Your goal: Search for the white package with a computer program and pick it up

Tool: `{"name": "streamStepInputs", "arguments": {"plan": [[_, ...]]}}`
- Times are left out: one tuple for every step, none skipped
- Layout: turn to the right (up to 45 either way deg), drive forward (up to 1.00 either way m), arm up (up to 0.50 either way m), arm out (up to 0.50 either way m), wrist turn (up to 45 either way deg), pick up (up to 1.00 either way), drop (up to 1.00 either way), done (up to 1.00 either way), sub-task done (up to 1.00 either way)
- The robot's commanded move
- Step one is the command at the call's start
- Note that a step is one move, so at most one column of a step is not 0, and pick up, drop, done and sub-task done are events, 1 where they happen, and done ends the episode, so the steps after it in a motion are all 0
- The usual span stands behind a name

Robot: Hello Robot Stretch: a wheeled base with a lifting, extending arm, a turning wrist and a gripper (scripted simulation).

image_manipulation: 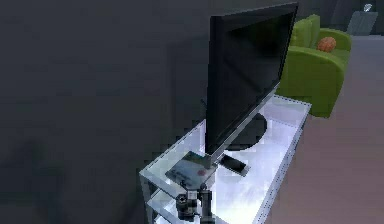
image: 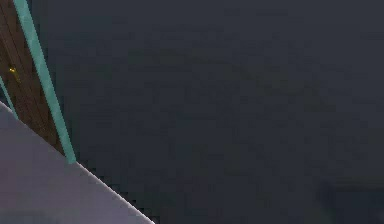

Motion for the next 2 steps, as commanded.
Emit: {"name": "streamStepInputs", "arguments": {"plan": [[0.0, 0.00, 0.00, 0.00, 0.0, 1.00, 0.00, 0.00, 0.00], [0.0, 0.00, 0.10, 0.00, 0.0, 0.00, 0.00, 0.00, 0.00]]}}
